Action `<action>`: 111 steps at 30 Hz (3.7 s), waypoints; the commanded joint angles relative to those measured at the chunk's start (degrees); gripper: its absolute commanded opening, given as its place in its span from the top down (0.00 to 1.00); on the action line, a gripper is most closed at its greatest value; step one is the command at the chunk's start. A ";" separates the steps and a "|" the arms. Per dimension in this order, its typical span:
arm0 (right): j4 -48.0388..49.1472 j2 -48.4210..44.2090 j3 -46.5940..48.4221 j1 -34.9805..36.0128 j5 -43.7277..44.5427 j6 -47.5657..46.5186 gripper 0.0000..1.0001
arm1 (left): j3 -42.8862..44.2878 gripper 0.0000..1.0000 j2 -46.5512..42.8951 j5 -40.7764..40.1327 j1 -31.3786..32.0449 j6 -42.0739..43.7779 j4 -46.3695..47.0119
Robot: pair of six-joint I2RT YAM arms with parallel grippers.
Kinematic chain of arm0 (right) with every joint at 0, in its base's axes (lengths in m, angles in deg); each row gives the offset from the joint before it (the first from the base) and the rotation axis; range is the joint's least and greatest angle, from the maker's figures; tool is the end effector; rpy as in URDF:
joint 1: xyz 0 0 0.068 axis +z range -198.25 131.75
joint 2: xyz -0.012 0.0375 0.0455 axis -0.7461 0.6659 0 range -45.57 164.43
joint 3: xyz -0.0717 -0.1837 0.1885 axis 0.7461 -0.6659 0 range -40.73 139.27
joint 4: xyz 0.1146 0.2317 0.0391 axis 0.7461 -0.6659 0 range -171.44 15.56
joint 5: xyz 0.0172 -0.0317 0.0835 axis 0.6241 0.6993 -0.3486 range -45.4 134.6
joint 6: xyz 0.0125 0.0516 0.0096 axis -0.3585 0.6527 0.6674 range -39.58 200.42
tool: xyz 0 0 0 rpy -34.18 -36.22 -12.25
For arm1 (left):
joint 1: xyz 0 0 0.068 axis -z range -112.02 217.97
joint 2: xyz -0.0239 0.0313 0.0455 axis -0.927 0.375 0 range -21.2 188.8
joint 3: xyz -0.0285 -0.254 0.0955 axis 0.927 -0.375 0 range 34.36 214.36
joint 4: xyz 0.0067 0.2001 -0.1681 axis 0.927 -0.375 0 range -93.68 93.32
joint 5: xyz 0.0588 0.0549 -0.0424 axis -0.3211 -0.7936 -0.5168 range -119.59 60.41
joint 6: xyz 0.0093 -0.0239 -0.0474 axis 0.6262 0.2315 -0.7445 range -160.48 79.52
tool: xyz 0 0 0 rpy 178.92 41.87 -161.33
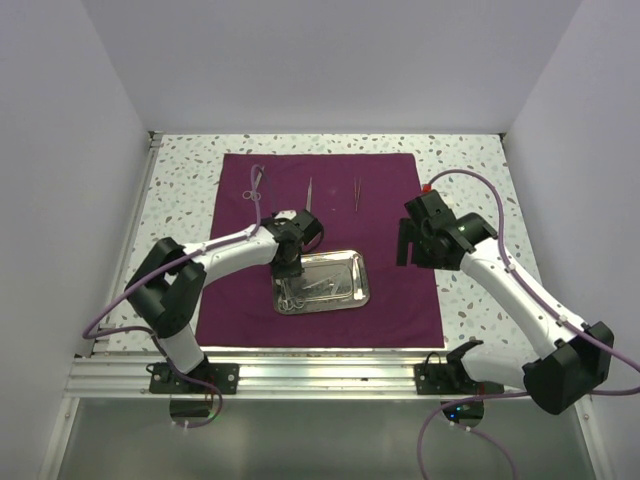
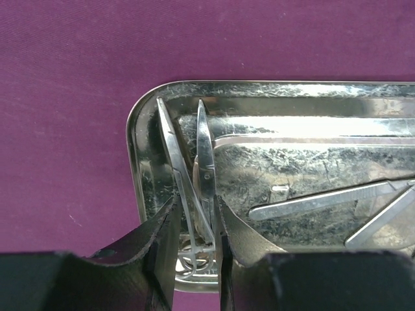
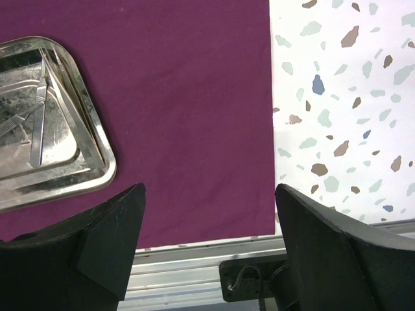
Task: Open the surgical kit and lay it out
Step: Pick up the medical item from the container, then place the medical item in the surgical kit, then pick up the medical item from the container.
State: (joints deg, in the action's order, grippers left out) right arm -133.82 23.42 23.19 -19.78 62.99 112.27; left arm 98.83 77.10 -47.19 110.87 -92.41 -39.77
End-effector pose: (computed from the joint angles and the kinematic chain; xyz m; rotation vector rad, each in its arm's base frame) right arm 0.1998 0.0955 0.3008 0.1719 2.5944 -0.0678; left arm 0.2414 -0.2097 0.1831 -0.2664 2.7497 0.0563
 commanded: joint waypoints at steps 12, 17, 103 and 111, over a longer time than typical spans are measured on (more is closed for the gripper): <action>-0.57 2.73 2.26 -0.17 1.21 -0.66 0.15 | -2.76 0.71 1.72 -2.00 -2.46 0.50 5.82; -0.57 3.69 3.14 -0.25 1.56 -0.92 0.15 | -4.61 0.72 4.34 -0.42 -3.34 1.30 9.25; 15.79 30.75 13.22 7.57 -8.73 4.36 0.47 | 9.82 0.44 -11.70 1.79 -26.72 33.55 6.80; 15.26 41.39 19.92 7.57 -7.59 4.27 0.56 | 6.20 0.44 -18.40 -0.76 -26.72 35.66 4.51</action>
State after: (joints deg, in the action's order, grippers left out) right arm -119.09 63.57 40.20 -12.50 54.09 116.38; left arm 105.69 62.28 -46.43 84.20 -57.41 -35.23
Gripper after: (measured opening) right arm 0.450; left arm 0.560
